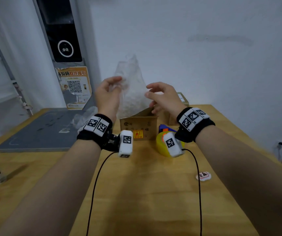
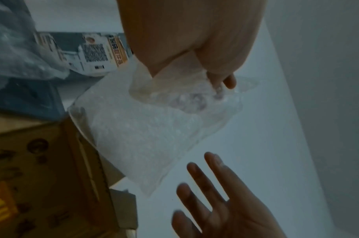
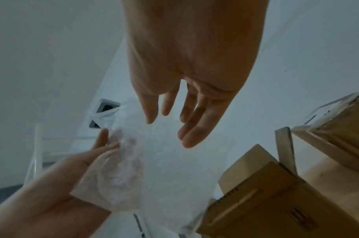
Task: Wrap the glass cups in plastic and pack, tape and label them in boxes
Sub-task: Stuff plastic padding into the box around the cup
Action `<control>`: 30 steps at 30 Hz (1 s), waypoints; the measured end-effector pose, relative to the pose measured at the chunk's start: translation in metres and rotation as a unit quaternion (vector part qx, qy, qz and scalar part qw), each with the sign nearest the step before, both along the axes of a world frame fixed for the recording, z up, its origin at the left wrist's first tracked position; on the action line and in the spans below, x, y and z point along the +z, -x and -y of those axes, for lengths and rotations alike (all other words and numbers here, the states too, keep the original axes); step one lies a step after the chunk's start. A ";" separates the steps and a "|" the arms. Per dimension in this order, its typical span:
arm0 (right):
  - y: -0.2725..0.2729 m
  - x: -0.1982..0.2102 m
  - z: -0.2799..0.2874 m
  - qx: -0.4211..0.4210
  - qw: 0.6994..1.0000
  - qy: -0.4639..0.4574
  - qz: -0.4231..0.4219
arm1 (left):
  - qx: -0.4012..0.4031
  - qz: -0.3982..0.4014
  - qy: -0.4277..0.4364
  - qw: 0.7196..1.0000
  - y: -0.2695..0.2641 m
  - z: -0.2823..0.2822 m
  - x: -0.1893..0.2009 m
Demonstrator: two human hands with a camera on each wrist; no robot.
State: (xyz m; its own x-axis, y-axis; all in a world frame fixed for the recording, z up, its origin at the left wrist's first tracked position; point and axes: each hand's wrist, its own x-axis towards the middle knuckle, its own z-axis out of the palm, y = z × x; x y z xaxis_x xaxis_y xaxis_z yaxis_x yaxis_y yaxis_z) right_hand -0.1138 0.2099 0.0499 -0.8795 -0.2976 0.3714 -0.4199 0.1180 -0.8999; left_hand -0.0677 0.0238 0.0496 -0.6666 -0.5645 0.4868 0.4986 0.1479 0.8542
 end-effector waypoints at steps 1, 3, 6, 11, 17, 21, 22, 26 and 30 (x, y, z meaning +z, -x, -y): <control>0.000 0.005 -0.001 0.012 1.000 0.023 0.009 | -0.032 0.004 -0.005 0.999 0.004 -0.004 0.002; 0.001 0.013 -0.002 0.029 0.999 0.036 0.013 | -0.091 0.007 -0.007 0.996 0.011 -0.011 0.006; 0.010 0.022 -0.003 0.025 0.999 0.030 0.020 | -0.139 0.035 0.058 0.988 0.018 -0.024 0.015; 0.043 0.026 -0.003 -0.065 0.998 -0.012 -0.023 | -0.190 0.103 0.104 0.971 0.035 -0.028 0.034; 0.072 0.010 0.019 -0.019 0.972 -0.228 -0.063 | -0.242 0.261 0.064 0.932 0.082 -0.009 0.009; 0.089 -0.022 0.035 0.095 0.891 -0.443 -0.029 | -0.183 0.285 0.106 0.935 0.096 0.014 -0.008; 0.090 -0.029 0.038 0.116 0.875 -0.470 -0.012 | -0.161 0.272 0.120 0.941 0.096 0.021 -0.007; 0.097 -0.049 0.043 0.108 0.880 -0.462 -0.022 | -0.012 0.245 0.174 0.954 0.087 0.050 -0.004; 0.095 -0.053 0.041 0.094 0.913 -0.397 -0.024 | -0.020 0.408 0.147 0.901 0.072 0.067 -0.013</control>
